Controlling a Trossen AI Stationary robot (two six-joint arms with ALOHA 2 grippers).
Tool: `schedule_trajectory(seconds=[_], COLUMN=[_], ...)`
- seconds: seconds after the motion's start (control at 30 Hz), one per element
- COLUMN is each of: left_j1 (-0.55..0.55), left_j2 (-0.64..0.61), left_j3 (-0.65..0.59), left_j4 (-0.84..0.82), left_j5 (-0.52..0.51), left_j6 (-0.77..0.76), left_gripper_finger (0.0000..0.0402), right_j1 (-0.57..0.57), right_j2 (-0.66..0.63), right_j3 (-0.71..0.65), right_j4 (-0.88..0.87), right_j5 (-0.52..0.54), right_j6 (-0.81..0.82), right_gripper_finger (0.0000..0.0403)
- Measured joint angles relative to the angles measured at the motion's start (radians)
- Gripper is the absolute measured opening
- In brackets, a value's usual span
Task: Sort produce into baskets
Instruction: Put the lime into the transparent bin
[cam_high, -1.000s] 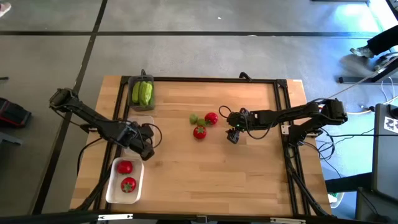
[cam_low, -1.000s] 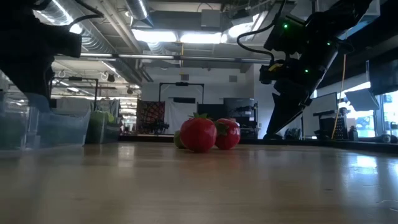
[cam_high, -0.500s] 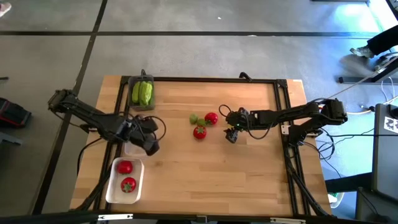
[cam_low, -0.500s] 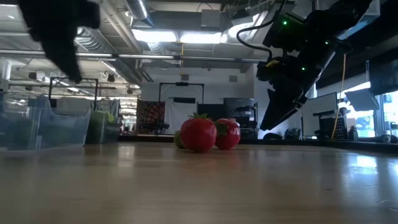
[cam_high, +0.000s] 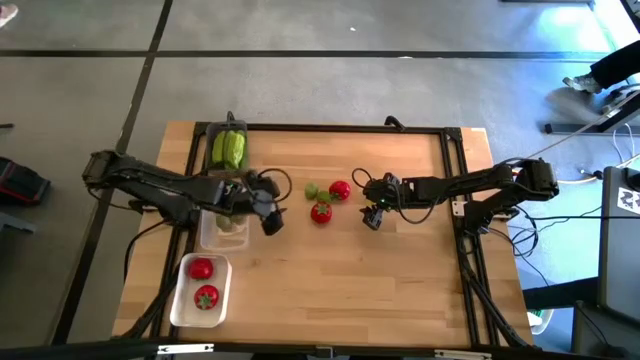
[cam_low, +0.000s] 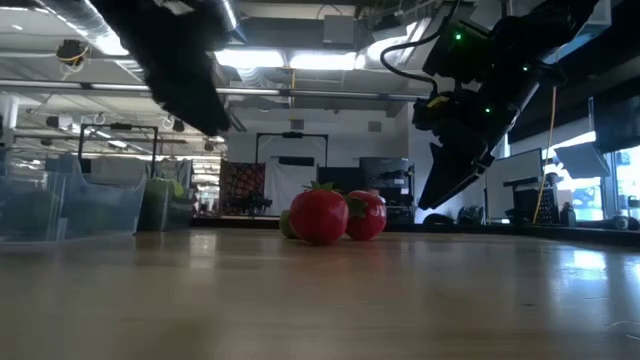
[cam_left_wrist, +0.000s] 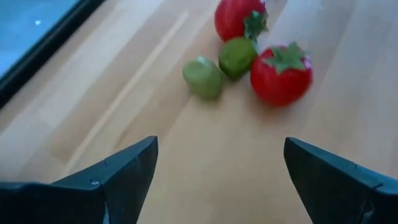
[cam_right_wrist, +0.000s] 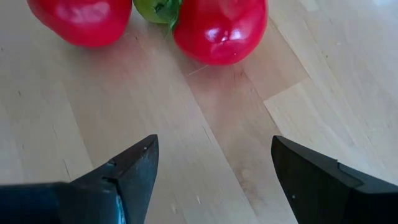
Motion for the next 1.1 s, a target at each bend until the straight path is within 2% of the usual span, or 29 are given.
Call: schedule_trajectory(seconds=[0.13,0.33,0.67,1.1], left_j1=[0.085,0.187,0.246,0.29], left_j2=[0.062,0.163,0.338,0.466], left_j3=[0.0,0.0,0.0,0.0], left_j4=[0.121,0.268,0.438,0.598], left_j5=[0.066,0.105,0.124,0.133], left_j6=[0.093,0.045,-0.072,-0.075], left_gripper_finger=[0.0345,0.0345,0.0345,0.0345], right_j1=[0.0,0.0,0.0,0.0], right_j2=[0.0,0.0,0.0,0.0], right_j3=[0.0,0.0,0.0,0.0], right_j4=[0.0,0.0,0.0,0.0], right_j5=[0.0,0.0,0.0,0.008], right_j6=[0.0,0.0,0.0,0.0], right_gripper_finger=[0.0292,0.0292,0.0292,0.0292])
